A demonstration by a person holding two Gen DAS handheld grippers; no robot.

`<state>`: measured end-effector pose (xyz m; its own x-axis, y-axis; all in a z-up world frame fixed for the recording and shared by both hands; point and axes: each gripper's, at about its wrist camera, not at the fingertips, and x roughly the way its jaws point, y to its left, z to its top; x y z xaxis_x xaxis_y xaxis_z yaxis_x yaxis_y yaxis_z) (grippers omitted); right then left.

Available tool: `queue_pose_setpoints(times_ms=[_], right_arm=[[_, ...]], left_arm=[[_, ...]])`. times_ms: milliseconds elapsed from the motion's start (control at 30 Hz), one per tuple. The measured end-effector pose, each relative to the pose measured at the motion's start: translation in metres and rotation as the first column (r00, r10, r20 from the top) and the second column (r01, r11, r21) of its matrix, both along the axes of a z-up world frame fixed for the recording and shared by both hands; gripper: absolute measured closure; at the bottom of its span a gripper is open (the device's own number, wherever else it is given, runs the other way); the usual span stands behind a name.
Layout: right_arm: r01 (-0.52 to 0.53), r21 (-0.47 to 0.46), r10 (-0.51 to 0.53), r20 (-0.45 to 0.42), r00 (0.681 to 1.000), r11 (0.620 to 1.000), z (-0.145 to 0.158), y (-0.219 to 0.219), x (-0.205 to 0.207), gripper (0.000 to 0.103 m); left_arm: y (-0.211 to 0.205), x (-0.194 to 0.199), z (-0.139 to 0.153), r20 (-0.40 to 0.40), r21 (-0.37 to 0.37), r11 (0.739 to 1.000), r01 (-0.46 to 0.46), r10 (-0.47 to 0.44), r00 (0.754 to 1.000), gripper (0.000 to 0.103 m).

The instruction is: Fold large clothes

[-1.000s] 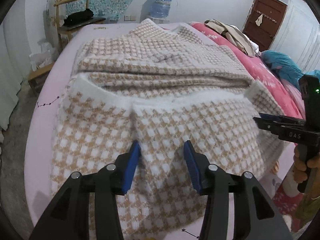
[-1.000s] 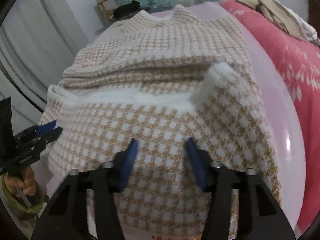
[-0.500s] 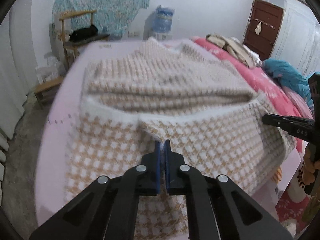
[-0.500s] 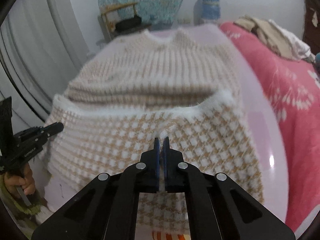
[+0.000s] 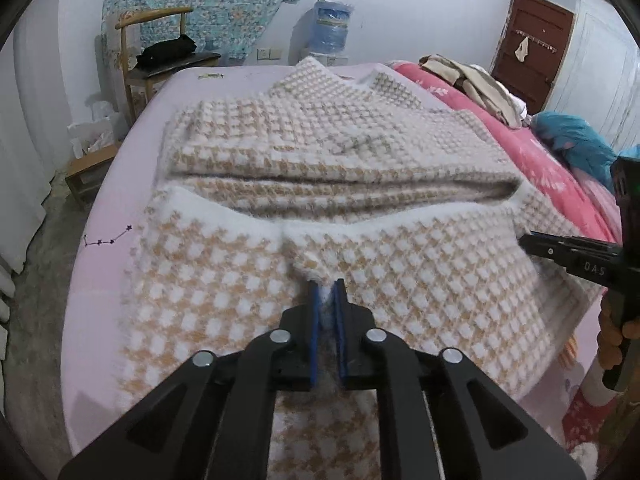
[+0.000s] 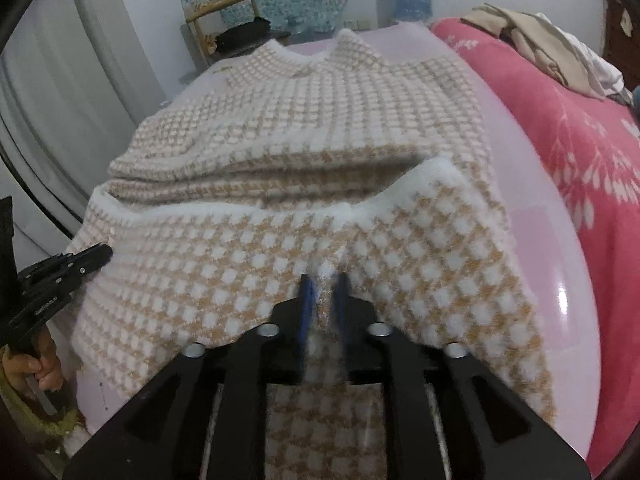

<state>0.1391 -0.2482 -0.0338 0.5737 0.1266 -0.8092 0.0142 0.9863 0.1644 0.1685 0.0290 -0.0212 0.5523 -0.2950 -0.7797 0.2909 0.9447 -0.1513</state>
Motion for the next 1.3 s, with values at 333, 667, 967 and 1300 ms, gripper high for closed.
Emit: queue_pose_setpoints(times_ms=[333,667,967,1300], right_arm=[[0.132,-0.120,-0.119,0.109,0.987,0.984,0.036,-0.043,-0.001,0.051],[0.140,-0.110,-0.139,0.017,0.990,0.984,0.010,-0.058,0.020,0.060],[0.102,-0.148,-0.099,0.030,0.995,0.984,0.013,-0.048,0.021,0.097],[0.166,-0.160,-0.132,0.203,0.970,0.973,0.059,-0.049,0.017,0.098]], left_arm=[[0.033,0.027,0.028,0.081,0.122,0.980,-0.155,0.146,0.986,0.085],[0.049,0.047,0.002,-0.008,0.177,0.968,-0.179,0.183,0.983,0.080],[0.048,0.041,0.004,0.041,0.172,0.969,-0.176,0.172,0.984,0.094],[0.051,0.043,0.063,0.235,0.088,0.972,-0.216,0.191,0.953,0.095]])
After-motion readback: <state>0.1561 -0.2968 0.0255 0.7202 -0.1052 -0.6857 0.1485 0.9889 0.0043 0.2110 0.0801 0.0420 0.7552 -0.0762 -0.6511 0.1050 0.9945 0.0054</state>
